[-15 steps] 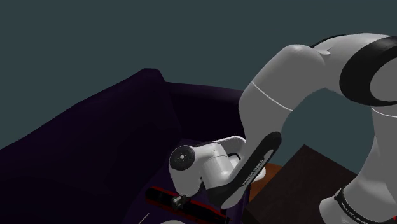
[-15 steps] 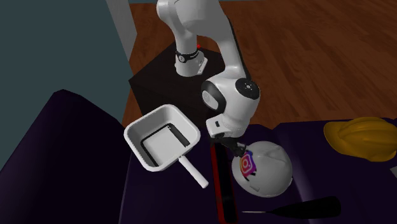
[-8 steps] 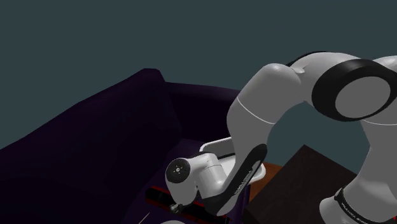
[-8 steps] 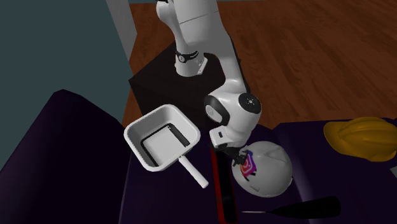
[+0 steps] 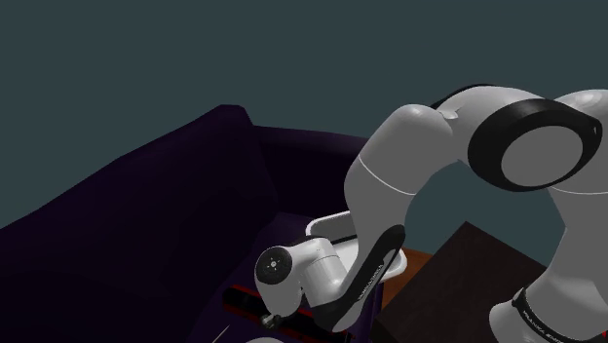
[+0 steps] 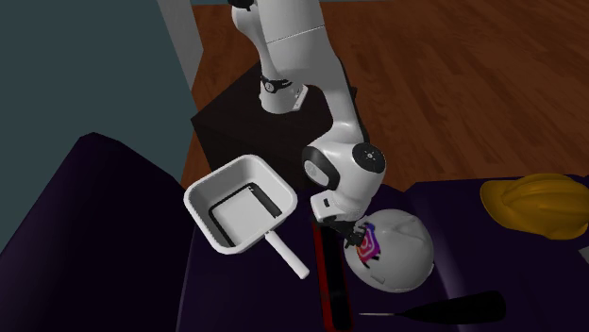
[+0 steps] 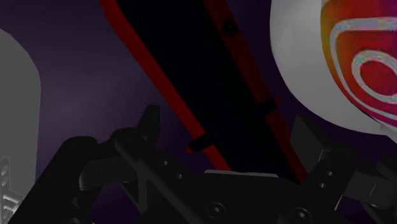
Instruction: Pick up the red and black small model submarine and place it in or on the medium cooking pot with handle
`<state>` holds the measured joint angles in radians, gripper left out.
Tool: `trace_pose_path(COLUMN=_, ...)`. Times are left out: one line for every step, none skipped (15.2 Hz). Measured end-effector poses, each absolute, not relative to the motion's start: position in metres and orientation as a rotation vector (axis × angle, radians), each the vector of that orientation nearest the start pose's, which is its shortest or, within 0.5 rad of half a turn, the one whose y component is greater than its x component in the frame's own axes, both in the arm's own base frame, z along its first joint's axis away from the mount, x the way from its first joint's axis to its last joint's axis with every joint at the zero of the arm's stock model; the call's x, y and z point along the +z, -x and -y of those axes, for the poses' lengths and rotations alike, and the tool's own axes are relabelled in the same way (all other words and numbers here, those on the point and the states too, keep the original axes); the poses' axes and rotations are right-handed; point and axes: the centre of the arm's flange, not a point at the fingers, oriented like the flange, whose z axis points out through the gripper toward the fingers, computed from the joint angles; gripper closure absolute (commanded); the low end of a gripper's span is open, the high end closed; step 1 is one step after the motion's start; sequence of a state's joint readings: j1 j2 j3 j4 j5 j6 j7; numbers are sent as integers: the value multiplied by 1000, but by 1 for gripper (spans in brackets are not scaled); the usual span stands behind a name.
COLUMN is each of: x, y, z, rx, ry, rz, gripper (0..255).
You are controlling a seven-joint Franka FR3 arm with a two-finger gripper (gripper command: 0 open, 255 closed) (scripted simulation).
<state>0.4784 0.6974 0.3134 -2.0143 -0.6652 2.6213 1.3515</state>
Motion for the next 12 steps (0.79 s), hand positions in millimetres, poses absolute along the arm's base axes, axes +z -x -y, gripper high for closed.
trace_pose_path(x=112, y=-397, z=-428, rx=-157, ry=3200, rz=-64, gripper=0)
trace_pose_path(x=112, y=-397, z=-428, rx=-157, ry=3200, rz=-64, gripper=255)
trace_pose_path(x=113, y=-397, z=-428, rx=-158, ry=3200, rz=-64, gripper=255)
trace_pose_path(x=113, y=-397, z=-428, rx=-157, ry=3200, rz=-63, gripper=255)
trace_pose_path(x=113, y=-397, z=-428, rx=-157, ry=3200, rz=-63, gripper=255)
trace_pose_path(x=113, y=-397, z=-428, rx=-157, ry=3200, rz=-63, gripper=255)
trace_pose_path(x=113, y=-397, z=-428, rx=-157, ry=3200, rz=-63, gripper=255)
trace_pose_path(x=113, y=-397, z=-428, rx=-157, ry=3200, rz=-63, gripper=255)
trace_pose_path(x=113, y=-397, z=-428, rx=-157, ry=3200, rz=-63, gripper=255)
trace_pose_path(x=113, y=-397, z=-428, rx=-157, ry=3200, rz=-63, gripper=255)
trace_pose_path(x=113, y=-397, z=-428, rx=-157, ry=3200, rz=-63, gripper=255)
trace_pose_path(x=113, y=-397, z=-428, rx=-158, ry=3200, rz=-63, gripper=255)
